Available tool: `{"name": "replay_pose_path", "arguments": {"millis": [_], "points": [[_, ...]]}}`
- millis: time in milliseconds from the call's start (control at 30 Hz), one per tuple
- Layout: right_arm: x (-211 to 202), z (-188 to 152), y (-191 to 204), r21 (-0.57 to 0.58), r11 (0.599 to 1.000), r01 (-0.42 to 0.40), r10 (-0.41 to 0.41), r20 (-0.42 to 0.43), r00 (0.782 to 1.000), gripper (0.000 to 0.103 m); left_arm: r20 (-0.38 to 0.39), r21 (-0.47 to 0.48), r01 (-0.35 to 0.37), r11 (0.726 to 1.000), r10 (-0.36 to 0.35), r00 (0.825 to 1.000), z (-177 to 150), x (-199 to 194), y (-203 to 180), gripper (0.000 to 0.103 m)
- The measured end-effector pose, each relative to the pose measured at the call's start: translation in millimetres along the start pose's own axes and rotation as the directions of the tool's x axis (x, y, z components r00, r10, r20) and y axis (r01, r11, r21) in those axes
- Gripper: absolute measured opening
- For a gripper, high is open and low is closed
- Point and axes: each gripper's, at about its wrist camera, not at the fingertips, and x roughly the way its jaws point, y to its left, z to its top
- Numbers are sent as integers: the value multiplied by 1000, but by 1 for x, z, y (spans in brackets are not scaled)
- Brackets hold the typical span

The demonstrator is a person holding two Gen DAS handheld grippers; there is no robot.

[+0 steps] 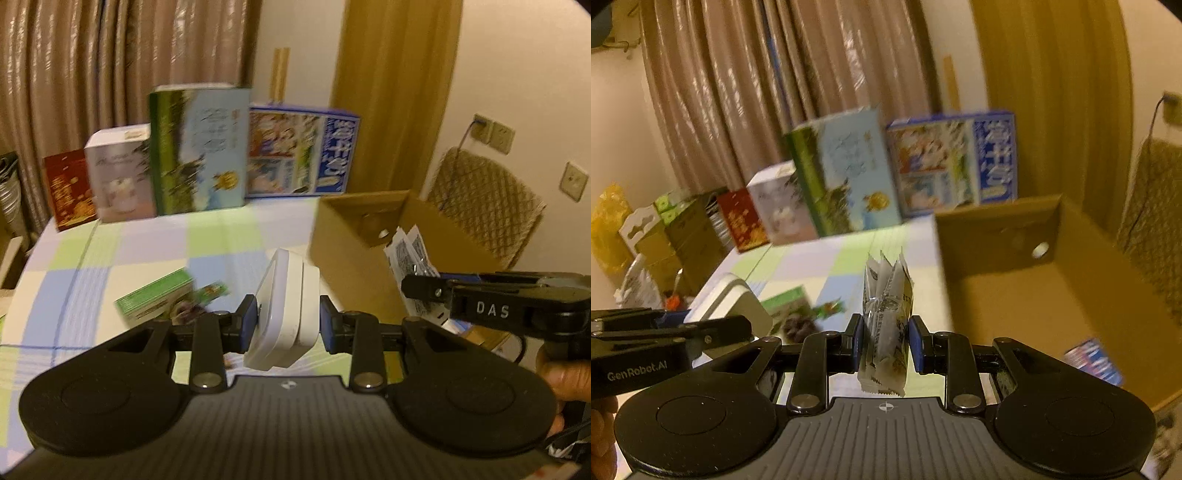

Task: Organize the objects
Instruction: 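Carry the plug adapter and snack packet over the cardboard box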

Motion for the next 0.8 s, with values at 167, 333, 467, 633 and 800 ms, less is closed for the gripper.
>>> {"name": "replay_pose_path", "arguments": {"millis": [167, 333, 467, 633, 800], "points": [[-26, 18, -38, -3, 997, 80, -80, 41, 996, 23, 14, 33, 69, 997, -70, 997, 11, 13, -40, 30], [-42, 22, -74, 4, 989, 150, -150, 46, 988, 23, 30, 59, 131, 990, -133, 991, 19, 21, -76, 30], [-50, 20, -94, 13, 983, 182, -183, 42, 982, 23, 26, 76, 173, 982, -175, 984, 22, 31, -105, 30], [-53, 15, -114, 26, 979, 203, -203, 30, 979, 23, 10, 92, 210, 973, -212, 977, 22, 45, -131, 30], [-58, 9, -132, 40, 975, 219, -220, 20, 975, 23, -2, 93, 237, 967, -237, 971, 22, 57, -148, 30]]}}
